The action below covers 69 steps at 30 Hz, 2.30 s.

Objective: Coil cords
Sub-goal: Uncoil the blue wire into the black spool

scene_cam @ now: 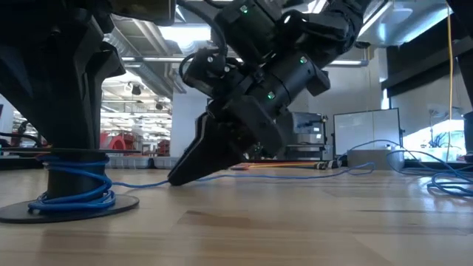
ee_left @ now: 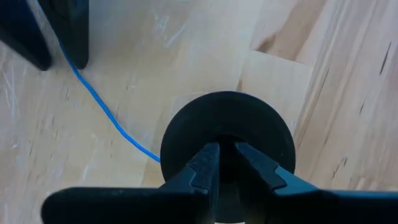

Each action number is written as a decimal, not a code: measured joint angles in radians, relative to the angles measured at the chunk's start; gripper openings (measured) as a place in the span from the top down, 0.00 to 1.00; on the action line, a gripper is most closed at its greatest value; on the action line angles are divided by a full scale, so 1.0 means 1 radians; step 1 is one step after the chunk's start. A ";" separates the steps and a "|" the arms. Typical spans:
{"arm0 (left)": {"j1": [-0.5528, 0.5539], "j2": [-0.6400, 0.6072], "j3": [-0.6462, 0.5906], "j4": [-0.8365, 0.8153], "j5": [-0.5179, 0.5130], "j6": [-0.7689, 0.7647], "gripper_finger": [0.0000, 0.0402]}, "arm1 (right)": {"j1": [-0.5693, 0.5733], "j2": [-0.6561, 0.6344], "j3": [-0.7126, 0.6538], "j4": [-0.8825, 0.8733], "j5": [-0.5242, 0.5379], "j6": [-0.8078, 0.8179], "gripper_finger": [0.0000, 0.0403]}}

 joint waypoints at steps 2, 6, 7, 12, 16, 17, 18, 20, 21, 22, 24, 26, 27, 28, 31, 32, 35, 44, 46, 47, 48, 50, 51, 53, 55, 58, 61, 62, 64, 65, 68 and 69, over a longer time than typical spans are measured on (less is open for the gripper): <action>0.000 0.000 0.000 0.000 0.000 0.000 0.90 | 0.000 0.000 0.000 -0.011 -0.011 -0.021 0.83; 0.000 0.000 0.000 0.000 0.000 0.002 0.90 | 0.008 0.001 0.001 -0.047 0.003 -0.107 0.96; 0.000 0.000 0.000 0.000 -0.001 0.005 0.90 | 0.015 0.001 0.002 -0.054 0.032 -0.108 0.96; 0.000 0.000 0.013 -0.010 0.003 0.030 0.90 | 0.053 -0.037 0.000 -0.154 0.192 -0.154 0.98; -0.002 0.000 0.037 -0.016 0.012 0.041 0.90 | 0.082 -0.091 -0.004 -0.320 0.315 -0.155 0.99; -0.001 0.000 0.039 -0.013 0.018 0.046 0.90 | 0.089 -0.103 -0.004 -0.372 0.347 -0.153 0.99; 0.000 0.000 0.041 -0.014 0.030 0.047 0.90 | 0.097 -0.115 -0.005 -0.425 0.380 -0.145 0.99; 0.000 0.000 0.041 -0.015 0.040 0.045 0.90 | 0.104 -0.137 -0.006 -0.537 0.425 -0.118 0.99; 0.001 0.000 0.043 -0.017 0.042 0.044 0.90 | 0.106 -0.146 -0.005 -0.585 0.436 -0.099 0.99; 0.002 -0.001 0.044 -0.017 0.043 0.041 0.90 | 0.111 -0.151 -0.005 -0.634 0.444 -0.071 0.99; 0.004 -0.001 0.045 -0.027 0.038 0.022 0.90 | 0.115 -0.161 -0.004 -0.720 0.466 -0.025 0.99; 0.005 -0.002 0.045 -0.034 0.036 0.009 0.90 | 0.116 -0.165 -0.004 -0.782 0.475 0.005 0.99; 0.005 -0.003 0.045 -0.037 0.036 0.006 0.90 | 0.116 -0.169 -0.012 -0.795 0.476 0.019 0.99; 0.005 -0.004 0.046 -0.038 0.036 0.006 0.90 | 0.116 -0.173 -0.021 -0.803 0.478 0.030 0.99; 0.006 -0.004 0.046 -0.037 0.037 0.005 0.90 | 0.121 -0.187 -0.052 -0.818 0.485 0.054 1.00; 0.006 -0.005 0.046 -0.038 0.038 0.006 0.90 | 0.122 -0.193 -0.061 -0.821 0.484 0.062 1.00; 0.009 -0.005 0.047 -0.037 0.044 0.016 0.90 | 0.122 -0.214 -0.083 -0.825 0.483 0.087 1.00; 0.010 -0.003 0.042 -0.078 0.122 0.004 0.90 | 0.117 -0.236 -0.130 -1.045 0.551 0.158 1.00; 0.009 -0.005 0.045 -0.065 0.119 -0.002 0.90 | 0.116 -0.236 -0.138 -1.061 0.570 0.172 1.00; 0.009 -0.004 0.045 -0.067 0.115 -0.002 0.90 | 0.116 -0.236 -0.140 -1.058 0.569 0.179 1.00; 0.010 -0.003 0.043 -0.075 0.113 0.000 0.90 | 0.116 -0.236 -0.139 -1.057 0.572 0.182 1.00; 0.012 -0.003 0.043 -0.065 0.104 0.015 0.90 | 0.117 -0.236 -0.140 -1.051 0.578 0.192 1.00; 0.015 -0.003 0.043 -0.066 0.098 0.018 0.90 | 0.117 -0.236 -0.140 -1.049 0.584 0.202 1.00; 0.017 -0.003 0.043 -0.066 0.082 0.020 0.90 | 0.118 -0.244 -0.142 -1.049 0.598 0.218 1.00; 0.018 -0.003 0.043 -0.066 0.064 0.025 0.90 | 0.117 -0.254 -0.142 -1.047 0.614 0.243 0.99; 0.018 -0.003 0.044 -0.062 0.034 0.026 0.90 | 0.116 -0.280 -0.141 -1.058 0.615 0.312 0.96; 0.018 -0.004 0.044 -0.061 0.004 0.028 0.90 | 0.116 -0.298 -0.140 -1.094 0.634 0.386 0.91; 0.018 -0.004 0.044 -0.061 -0.005 0.028 0.90 | 0.116 -0.308 -0.140 -1.113 0.633 0.404 0.88; 0.018 -0.004 0.044 -0.061 -0.012 0.037 0.90 | 0.118 -0.342 -0.140 -1.143 0.619 0.445 0.81; 0.018 -0.004 0.044 -0.060 -0.013 0.045 0.90 | 0.124 -0.364 -0.139 -1.161 0.592 0.464 0.77; 0.018 -0.004 0.044 -0.060 -0.016 0.053 0.90 | 0.148 -0.437 -0.138 -1.218 0.489 0.513 0.68; 0.018 -0.004 0.044 -0.059 -0.017 0.059 0.90 | 0.161 -0.465 -0.138 -1.225 0.456 0.530 0.65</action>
